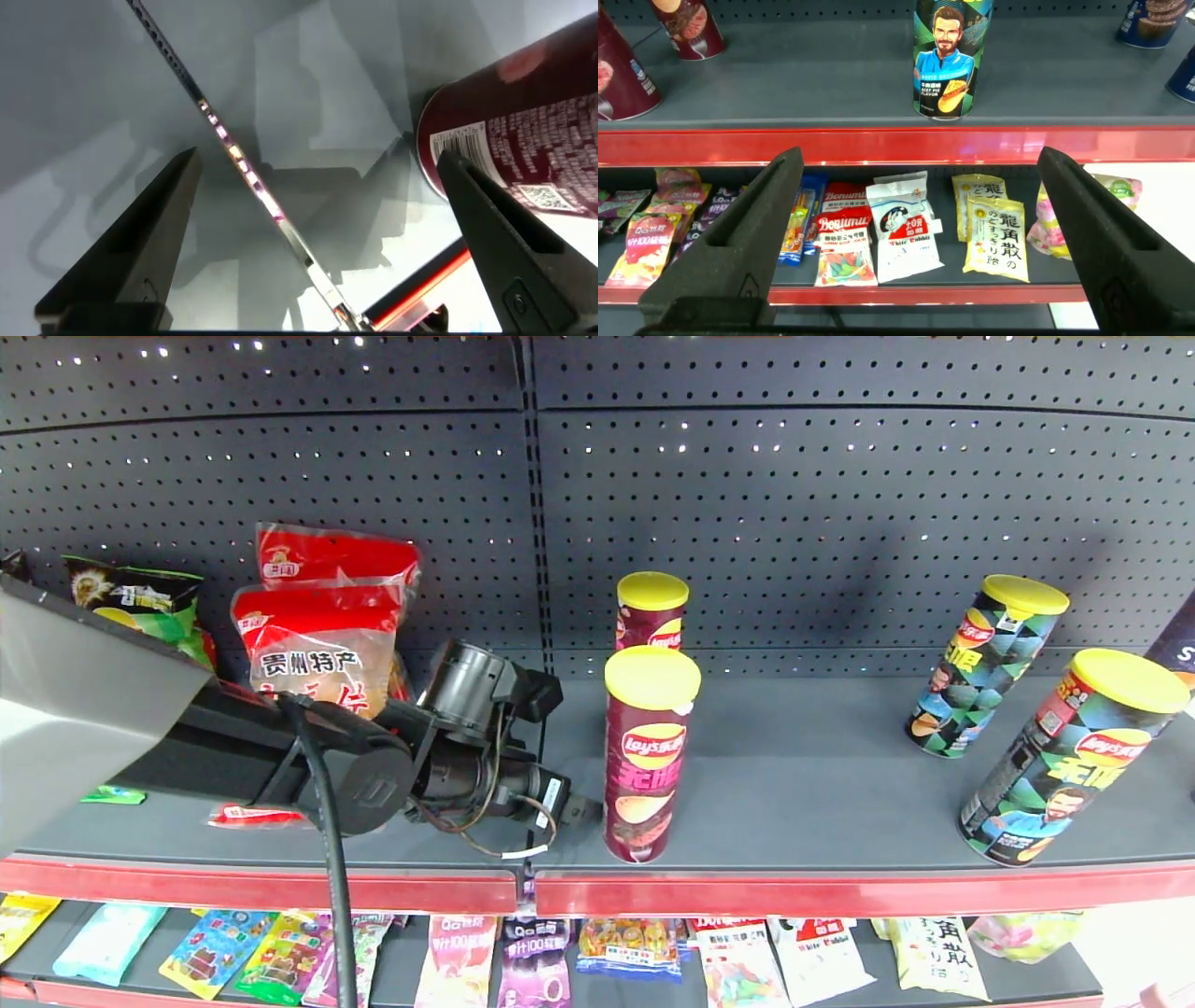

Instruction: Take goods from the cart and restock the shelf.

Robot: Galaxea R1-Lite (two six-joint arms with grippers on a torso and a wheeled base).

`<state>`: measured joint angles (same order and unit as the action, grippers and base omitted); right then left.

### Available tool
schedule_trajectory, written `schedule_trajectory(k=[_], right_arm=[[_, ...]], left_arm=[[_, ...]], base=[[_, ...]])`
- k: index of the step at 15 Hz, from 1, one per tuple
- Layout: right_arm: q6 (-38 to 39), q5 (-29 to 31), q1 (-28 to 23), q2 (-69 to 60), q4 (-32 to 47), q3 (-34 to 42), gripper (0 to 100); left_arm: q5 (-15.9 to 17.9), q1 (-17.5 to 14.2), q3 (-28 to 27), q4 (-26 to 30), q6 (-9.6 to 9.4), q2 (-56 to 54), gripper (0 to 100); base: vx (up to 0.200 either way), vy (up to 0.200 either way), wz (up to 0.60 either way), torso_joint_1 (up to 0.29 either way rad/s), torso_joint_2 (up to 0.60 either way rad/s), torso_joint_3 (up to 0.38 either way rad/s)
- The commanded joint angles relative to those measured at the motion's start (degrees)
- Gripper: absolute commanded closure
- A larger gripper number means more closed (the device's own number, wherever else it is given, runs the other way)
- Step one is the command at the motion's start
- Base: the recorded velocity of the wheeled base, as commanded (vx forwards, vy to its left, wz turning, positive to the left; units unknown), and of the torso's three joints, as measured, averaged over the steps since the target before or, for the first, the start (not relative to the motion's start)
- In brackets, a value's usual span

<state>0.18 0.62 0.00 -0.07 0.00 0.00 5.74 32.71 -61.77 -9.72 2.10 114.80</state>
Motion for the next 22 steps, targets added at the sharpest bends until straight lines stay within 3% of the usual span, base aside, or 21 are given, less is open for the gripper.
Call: schedule_trajectory(k=[1,8,12,13,15,17,18,19,20,21,22], right_arm=[[0.0,0.0,0.0,0.1,0.0,0.0,0],[0.0,0.0,0.0,0.1,0.0,0.0,0],[0.0,0.0,0.0,0.1,0.0,0.0,0],[0.0,0.0,0.0,0.1,0.0,0.0,0],[0.0,0.0,0.0,0.1,0.0,0.0,0],[0.0,0.0,0.1,0.1,0.0,0.0,0],[0.0,0.0,0.0,0.1,0.0,0.0,0],[0.0,0.0,0.0,0.1,0.0,0.0,0],[0.0,0.0,0.0,0.1,0.0,0.0,0],[0.0,0.0,0.0,0.1,0.0,0.0,0],[0.0,0.0,0.0,0.1,0.0,0.0,0]], left_arm=[[0.0,0.2,-0.7,0.0,0.01,0.5,0],[-0.3,0.0,0.0,0.2,0.01,-0.4,0],[-1.4,-3.9,10.2,0.3,-0.16,-15.2,0],[-2.2,-4.8,12.6,0.3,-1.31,-20.2,0],[-4.1,-8.3,21.3,0.3,-7.81,-36.5,0],[-3.5,-14.3,27.8,1.1,-14.49,-52.4,0],[-3.0,-18.3,29.3,3.6,-15.46,-60.4,0],[-2.8,-21.5,30.6,6.6,-15.28,-67.5,0],[-2.8,-22.8,31.1,8.3,-15.19,-70.9,0],[-2.8,-24.2,32.3,14.3,-13.52,-81.3,0],[-3.5,-24.2,33.8,16.7,-12.38,-86.2,0]], base=[[0.000,0.000,0.00,0.000,0.00,0.000],[0.000,0.000,0.00,0.000,0.00,0.000],[0.000,0.000,0.00,0.000,0.00,0.000],[0.000,0.000,0.00,0.000,0.00,0.000],[0.000,0.000,0.00,0.000,0.00,0.000],[0.000,0.000,0.00,0.000,0.00,0.000],[0.000,0.000,0.00,0.000,0.00,0.000],[0.000,0.000,0.00,0.000,0.00,0.000],[0.000,0.000,0.00,0.000,0.00,0.000],[0.000,0.000,0.00,0.000,0.00,0.000],[0.000,0.000,0.00,0.000,0.00,0.000]])
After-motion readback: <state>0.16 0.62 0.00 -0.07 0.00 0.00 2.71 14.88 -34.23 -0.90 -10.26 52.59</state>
